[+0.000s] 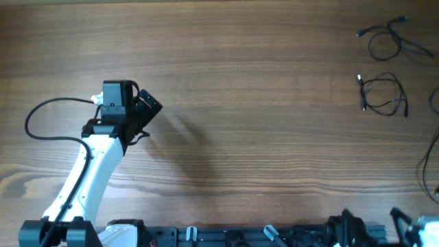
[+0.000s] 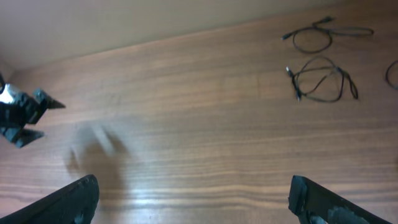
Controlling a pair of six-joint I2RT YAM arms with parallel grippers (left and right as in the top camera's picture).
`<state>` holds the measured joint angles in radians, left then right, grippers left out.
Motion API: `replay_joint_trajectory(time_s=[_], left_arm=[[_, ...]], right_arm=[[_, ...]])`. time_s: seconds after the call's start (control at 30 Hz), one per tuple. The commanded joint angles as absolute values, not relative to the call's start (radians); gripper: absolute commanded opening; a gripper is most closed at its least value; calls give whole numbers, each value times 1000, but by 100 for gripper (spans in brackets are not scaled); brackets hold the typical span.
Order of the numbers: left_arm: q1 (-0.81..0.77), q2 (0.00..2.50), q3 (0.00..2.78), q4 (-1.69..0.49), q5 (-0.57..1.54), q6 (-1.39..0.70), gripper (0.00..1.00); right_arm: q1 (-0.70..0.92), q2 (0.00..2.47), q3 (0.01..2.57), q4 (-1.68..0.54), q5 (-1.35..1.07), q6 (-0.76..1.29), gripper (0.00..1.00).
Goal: Untangle cables
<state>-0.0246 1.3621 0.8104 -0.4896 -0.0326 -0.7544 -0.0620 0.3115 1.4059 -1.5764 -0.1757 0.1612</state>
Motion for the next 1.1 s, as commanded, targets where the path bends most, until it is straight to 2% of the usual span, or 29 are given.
replay_joint_trajectory(time_s=[0.0,0.23,0.6,0.97,1.07], left_arm=[[-19,1357,812,-488,-43,-764,100],[-19,1357,812,-488,-43,-764,100],[-19,1357,812,-488,-43,-764,100],[-19,1357,812,-488,-43,-764,100],[-19,1357,812,-488,-43,-764,100]], right_arm=[[-59,259,1414,-1608,-207,186,100],[-59,253,1412,-1607,-323,226,100],[-59,253,1412,-1608,-323,577,100],[-59,253,1407,-1608,-311,706,100],[-59,251,1367,-1594,-213,701,100]])
